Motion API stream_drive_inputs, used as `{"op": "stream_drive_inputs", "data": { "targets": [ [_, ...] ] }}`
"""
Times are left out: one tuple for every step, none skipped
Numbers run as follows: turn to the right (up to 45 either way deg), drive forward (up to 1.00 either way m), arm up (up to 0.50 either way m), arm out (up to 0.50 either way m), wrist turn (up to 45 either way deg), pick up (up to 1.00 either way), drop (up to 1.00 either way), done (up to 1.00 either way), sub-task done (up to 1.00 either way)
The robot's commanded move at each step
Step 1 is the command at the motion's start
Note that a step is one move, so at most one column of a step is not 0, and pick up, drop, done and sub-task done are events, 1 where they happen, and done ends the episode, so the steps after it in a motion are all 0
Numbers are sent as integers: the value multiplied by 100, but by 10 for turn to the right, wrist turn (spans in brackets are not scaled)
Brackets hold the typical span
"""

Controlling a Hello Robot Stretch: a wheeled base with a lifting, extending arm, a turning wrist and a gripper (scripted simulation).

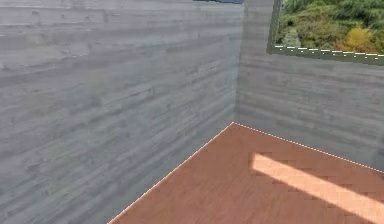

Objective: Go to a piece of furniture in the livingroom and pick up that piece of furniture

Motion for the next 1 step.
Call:
{"op": "stream_drive_inputs", "data": {
  "targets": [
    [450,0,0,0,0,0,0,0,0]
  ]
}}
